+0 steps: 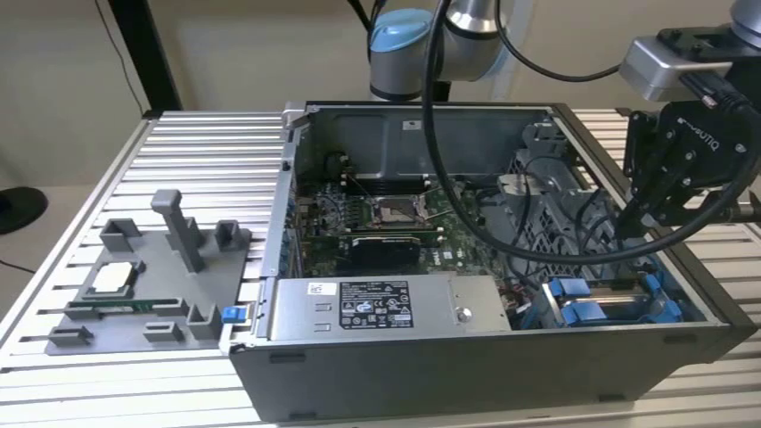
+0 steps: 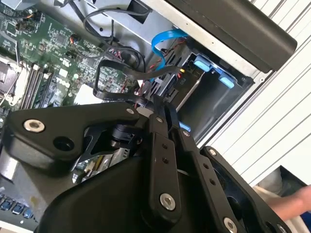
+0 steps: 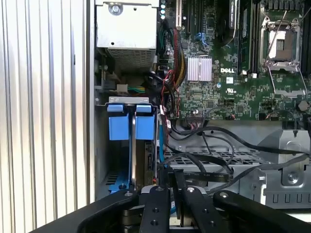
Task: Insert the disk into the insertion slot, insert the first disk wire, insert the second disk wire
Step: 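Insert the second disk wire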
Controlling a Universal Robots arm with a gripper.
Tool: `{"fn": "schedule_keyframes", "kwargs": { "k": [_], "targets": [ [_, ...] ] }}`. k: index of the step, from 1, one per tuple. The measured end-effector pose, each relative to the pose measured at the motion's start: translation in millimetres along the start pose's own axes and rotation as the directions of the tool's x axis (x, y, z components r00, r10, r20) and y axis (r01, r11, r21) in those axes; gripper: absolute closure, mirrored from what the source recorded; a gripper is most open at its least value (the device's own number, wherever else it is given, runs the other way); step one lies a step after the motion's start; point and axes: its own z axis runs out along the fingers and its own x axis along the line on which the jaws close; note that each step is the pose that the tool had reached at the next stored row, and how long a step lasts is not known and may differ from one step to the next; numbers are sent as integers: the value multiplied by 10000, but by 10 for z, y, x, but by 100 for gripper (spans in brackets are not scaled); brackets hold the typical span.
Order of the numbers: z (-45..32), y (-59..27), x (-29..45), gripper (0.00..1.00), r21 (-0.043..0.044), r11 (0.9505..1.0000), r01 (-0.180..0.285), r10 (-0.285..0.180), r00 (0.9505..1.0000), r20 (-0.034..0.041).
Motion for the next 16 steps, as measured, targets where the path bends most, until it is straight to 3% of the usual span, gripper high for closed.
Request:
{"fn": "schedule_keyframes", "kwargs": {
  "k": [3,8,16],
  "targets": [
    [1,14,1,100,18,10000,-2,2,10000,1],
    [4,113,4,100,215,9998,15,-15,10000,3],
    [37,134,7,100,403,9992,-46,46,10000,-5]
  ]
}}
